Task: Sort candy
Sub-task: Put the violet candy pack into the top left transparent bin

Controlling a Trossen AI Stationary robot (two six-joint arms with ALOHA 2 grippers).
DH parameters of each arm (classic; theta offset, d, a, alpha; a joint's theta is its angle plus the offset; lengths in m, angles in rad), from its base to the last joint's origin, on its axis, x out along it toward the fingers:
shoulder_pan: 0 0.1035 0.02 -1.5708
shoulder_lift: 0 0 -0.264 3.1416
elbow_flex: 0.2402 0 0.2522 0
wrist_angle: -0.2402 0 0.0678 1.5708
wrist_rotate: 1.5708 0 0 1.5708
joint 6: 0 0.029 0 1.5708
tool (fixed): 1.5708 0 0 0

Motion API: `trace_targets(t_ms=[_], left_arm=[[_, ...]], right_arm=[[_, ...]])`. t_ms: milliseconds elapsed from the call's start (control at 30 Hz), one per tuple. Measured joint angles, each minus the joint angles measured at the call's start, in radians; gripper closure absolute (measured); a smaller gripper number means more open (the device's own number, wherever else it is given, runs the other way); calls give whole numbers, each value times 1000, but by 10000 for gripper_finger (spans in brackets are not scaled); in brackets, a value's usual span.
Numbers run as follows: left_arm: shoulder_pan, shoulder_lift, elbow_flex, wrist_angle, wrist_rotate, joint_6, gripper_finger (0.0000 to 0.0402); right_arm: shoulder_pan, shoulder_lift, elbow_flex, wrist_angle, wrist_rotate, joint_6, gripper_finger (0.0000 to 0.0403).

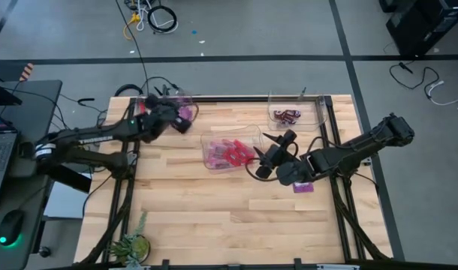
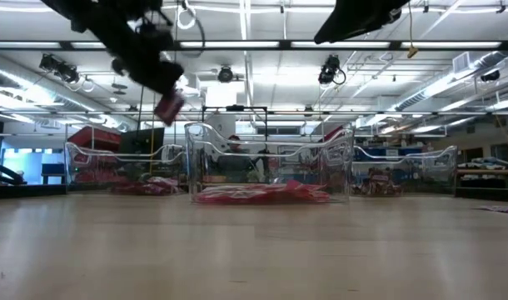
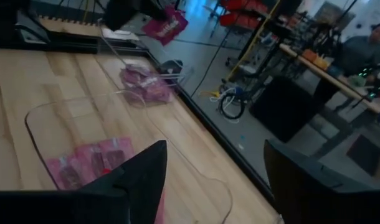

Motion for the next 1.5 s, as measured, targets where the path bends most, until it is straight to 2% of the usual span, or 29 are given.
trace_targets(t_ms=[233, 433, 567, 900, 1000, 1133, 1200, 1333, 1433, 1500], left_arm=[[233, 64, -1, -235, -8, -61, 401], [319, 152, -1, -329, 34, -86, 401], [319, 178, -1, -324, 32, -62, 376], [292, 177, 0, -323, 30, -39, 263], [267, 169, 0, -324, 29, -26, 257], [169, 126, 0, -268, 37, -7, 293], [115, 90, 0, -218, 103, -5, 324], [27, 33, 0, -95, 366, -3, 385], [-27, 3, 1, -10, 495, 16, 395], [-59, -8, 2, 20, 540, 24, 390]], right_arm=[[-34, 0, 0, 7, -41, -1, 157], [-43, 0, 0, 7, -64, -8, 157], [-43, 0, 0, 7, -65, -10, 158], [-43, 0, 0, 0, -155, -3, 141], [-33, -2, 0, -16, -204, -3, 138], [3, -19, 0, -96, -359, 60, 142], [21, -26, 0, -169, -442, 149, 149], [51, -20, 0, -390, -551, 390, 159], [78, -18, -15, -515, -646, 521, 161], [102, -18, -38, -549, -706, 566, 160]])
